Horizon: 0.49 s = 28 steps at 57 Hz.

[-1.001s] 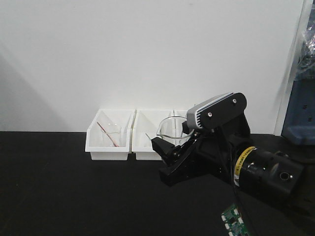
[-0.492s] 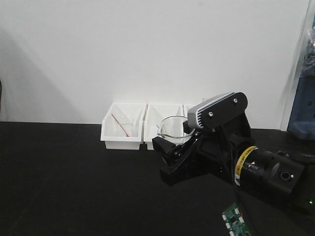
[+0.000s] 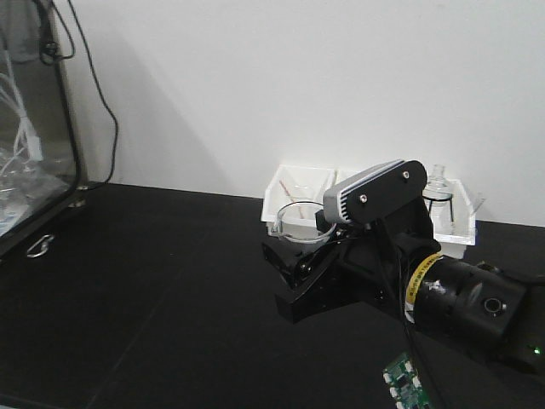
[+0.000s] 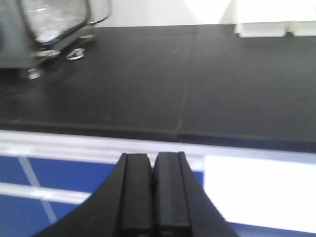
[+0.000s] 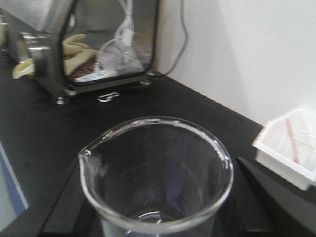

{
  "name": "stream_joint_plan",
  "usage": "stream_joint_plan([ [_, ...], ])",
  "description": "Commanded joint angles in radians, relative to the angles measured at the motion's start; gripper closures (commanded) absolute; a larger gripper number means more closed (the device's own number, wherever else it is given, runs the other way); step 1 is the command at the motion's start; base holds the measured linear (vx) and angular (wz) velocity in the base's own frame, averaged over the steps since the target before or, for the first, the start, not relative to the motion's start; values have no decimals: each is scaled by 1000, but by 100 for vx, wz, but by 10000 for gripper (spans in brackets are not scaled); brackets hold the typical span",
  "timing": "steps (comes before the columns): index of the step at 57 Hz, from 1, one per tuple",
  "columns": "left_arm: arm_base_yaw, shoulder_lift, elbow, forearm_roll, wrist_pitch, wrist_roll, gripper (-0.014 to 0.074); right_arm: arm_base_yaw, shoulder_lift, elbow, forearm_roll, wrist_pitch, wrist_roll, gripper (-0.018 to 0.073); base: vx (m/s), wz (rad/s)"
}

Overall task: Pick beaker and place in left cabinet
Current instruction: 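Drive the base away from the bench holding the beaker in the right gripper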

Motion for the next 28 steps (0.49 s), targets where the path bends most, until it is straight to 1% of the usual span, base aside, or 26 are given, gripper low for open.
stream_joint_plan([
  [1,-7,-18,-9,-2,-83,-3,593,-3,-34,-33,3,-67,-4,565,-16,44],
  [14,-7,-18,-9,-2,-83,-3,593,-3,-34,-33,3,-67,-4,565,-15,51],
  [28,-7,-18,-9,-2,-83,-3,593,-3,-34,-33,3,-68,-4,565,-15,61],
])
